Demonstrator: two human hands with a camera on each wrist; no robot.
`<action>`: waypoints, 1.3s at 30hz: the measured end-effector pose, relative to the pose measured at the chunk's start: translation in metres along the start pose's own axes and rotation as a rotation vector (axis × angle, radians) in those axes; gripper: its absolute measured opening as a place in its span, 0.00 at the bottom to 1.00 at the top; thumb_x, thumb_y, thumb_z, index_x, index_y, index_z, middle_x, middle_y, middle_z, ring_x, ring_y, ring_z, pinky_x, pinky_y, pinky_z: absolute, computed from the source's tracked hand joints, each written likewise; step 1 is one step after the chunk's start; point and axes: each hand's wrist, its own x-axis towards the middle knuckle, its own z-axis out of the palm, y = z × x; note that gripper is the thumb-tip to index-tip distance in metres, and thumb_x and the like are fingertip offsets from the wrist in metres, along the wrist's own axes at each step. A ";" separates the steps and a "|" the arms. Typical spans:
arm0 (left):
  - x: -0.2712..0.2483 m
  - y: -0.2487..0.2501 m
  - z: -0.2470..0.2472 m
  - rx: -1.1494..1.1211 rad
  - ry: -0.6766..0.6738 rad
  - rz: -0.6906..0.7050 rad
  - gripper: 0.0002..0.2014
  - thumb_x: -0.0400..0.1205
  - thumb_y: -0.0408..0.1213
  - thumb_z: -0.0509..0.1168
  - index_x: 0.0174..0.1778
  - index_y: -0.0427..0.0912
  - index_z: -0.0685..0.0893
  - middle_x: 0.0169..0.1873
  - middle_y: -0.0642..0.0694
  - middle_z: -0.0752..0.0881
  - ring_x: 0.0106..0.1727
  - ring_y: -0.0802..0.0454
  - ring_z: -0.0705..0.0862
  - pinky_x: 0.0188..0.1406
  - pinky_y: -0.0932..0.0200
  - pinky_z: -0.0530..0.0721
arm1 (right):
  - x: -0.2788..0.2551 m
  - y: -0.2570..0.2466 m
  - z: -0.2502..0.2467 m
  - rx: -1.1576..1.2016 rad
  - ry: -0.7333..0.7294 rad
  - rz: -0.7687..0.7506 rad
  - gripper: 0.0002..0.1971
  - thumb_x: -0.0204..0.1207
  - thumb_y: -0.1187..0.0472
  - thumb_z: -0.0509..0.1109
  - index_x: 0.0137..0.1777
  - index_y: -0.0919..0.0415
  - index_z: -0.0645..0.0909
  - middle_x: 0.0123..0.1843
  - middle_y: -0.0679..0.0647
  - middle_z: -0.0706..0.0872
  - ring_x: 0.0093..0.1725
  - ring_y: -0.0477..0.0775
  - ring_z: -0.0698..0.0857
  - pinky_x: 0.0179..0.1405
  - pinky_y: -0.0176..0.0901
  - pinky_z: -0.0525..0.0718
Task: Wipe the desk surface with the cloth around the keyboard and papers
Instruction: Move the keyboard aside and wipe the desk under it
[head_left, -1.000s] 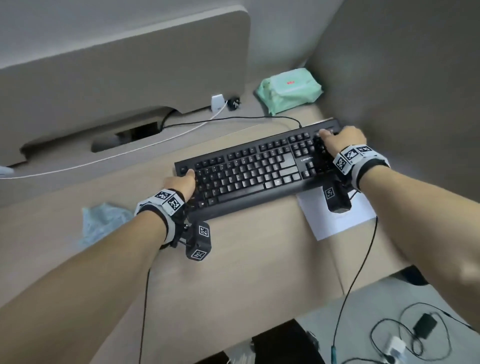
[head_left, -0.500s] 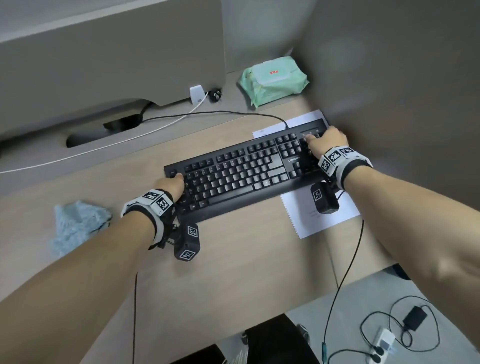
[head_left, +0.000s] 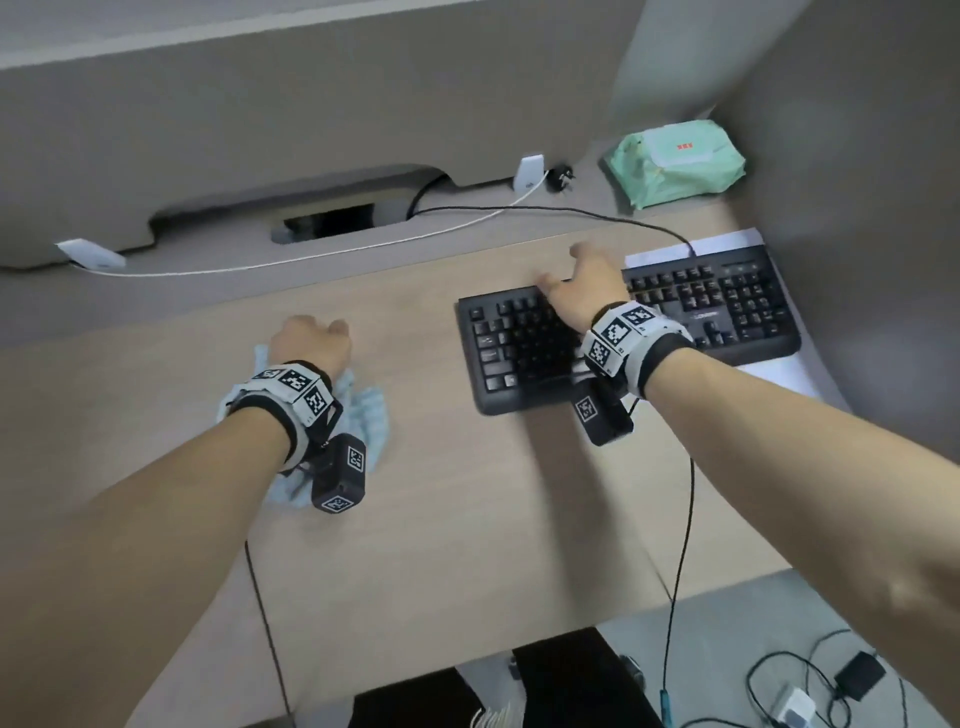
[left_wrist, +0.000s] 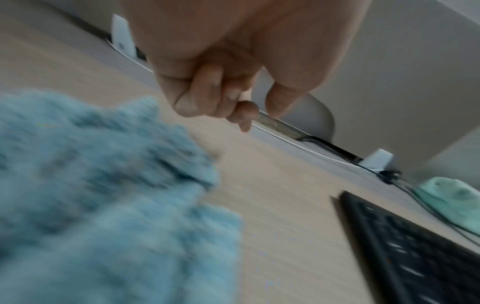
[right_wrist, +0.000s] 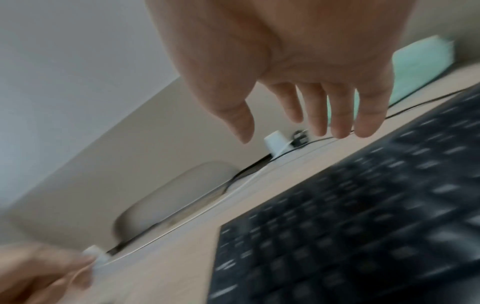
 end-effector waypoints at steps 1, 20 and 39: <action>0.007 -0.019 -0.013 0.023 0.026 0.010 0.17 0.83 0.45 0.60 0.52 0.33 0.83 0.51 0.33 0.86 0.55 0.31 0.83 0.50 0.50 0.77 | -0.011 -0.021 0.019 -0.011 -0.038 -0.051 0.34 0.79 0.45 0.69 0.80 0.62 0.67 0.77 0.63 0.74 0.75 0.65 0.74 0.75 0.52 0.72; 0.098 -0.230 -0.090 0.429 -0.117 0.257 0.41 0.74 0.66 0.63 0.81 0.55 0.60 0.85 0.43 0.50 0.84 0.38 0.51 0.78 0.34 0.62 | -0.151 -0.152 0.231 -0.739 -0.413 -0.609 0.35 0.77 0.55 0.69 0.82 0.47 0.60 0.80 0.58 0.60 0.72 0.69 0.67 0.62 0.55 0.80; 0.136 -0.232 -0.089 0.374 -0.103 0.152 0.45 0.66 0.74 0.58 0.79 0.59 0.60 0.84 0.47 0.53 0.84 0.39 0.49 0.73 0.29 0.67 | -0.055 -0.187 0.238 -0.592 -0.297 -0.490 0.35 0.77 0.60 0.67 0.84 0.46 0.60 0.87 0.48 0.54 0.86 0.68 0.45 0.81 0.73 0.55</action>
